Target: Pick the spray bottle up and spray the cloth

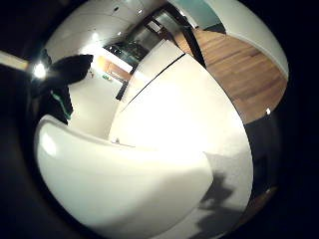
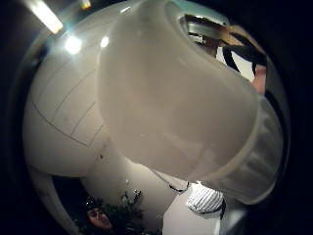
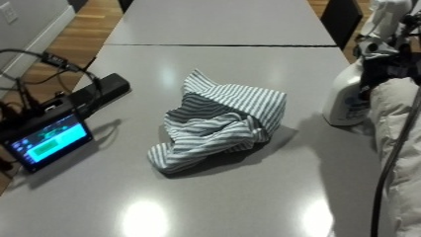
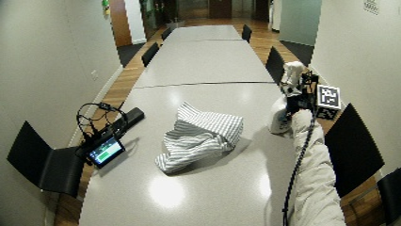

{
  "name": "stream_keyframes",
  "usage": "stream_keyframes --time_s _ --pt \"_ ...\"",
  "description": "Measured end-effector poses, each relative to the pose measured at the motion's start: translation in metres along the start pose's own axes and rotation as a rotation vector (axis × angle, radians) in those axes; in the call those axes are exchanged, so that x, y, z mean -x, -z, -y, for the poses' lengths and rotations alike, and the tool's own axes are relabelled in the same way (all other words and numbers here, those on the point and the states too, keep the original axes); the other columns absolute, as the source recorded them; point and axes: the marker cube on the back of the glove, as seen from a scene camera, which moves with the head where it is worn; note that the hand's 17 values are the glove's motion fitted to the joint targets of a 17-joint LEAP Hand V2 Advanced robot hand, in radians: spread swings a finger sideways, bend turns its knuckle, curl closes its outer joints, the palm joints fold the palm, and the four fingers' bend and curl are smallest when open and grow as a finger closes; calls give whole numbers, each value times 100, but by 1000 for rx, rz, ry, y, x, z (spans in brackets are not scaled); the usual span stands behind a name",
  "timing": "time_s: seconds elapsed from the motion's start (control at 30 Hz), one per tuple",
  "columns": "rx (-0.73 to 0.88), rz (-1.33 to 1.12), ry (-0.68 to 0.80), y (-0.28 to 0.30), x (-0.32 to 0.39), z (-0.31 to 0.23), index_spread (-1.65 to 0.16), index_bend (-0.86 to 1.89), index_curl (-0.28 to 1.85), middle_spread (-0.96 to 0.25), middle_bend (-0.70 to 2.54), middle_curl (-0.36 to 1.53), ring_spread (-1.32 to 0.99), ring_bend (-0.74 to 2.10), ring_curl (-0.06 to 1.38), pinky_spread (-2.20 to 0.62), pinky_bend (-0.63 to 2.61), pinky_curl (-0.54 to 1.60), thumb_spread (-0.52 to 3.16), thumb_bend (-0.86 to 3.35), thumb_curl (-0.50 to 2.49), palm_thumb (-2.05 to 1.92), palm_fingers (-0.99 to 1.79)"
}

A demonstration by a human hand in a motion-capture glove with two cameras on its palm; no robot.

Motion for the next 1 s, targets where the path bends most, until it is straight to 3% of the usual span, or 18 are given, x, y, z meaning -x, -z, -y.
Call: stream_keyframes --time_s 0.13,0.27,0.5,0.67,0.87,1.0 --pt "-110 -51 21 30 9 1 -25 30 48 -10 66 48 -16 65 46 -19 38 37 48 14 59 103 125" --pt "-120 -352 161 45 35 8 -24 30 51 -10 67 50 -16 66 47 -20 38 40 41 12 61 105 125" --pt "-43 -1054 504 -18 103 28 -24 31 54 -10 67 52 -17 66 49 -22 39 42 32 7 64 107 125" --pt "2 -1413 666 -63 125 23 -24 31 56 -10 67 53 -17 66 50 -24 39 43 27 4 67 108 126" --pt "50 -1501 736 -97 123 24 -24 31 58 -11 67 54 -18 66 51 -25 40 45 24 0 69 108 128" --pt "54 -1176 588 -107 115 25 -24 31 59 -11 67 54 -18 65 51 -26 41 45 22 -2 70 107 130"
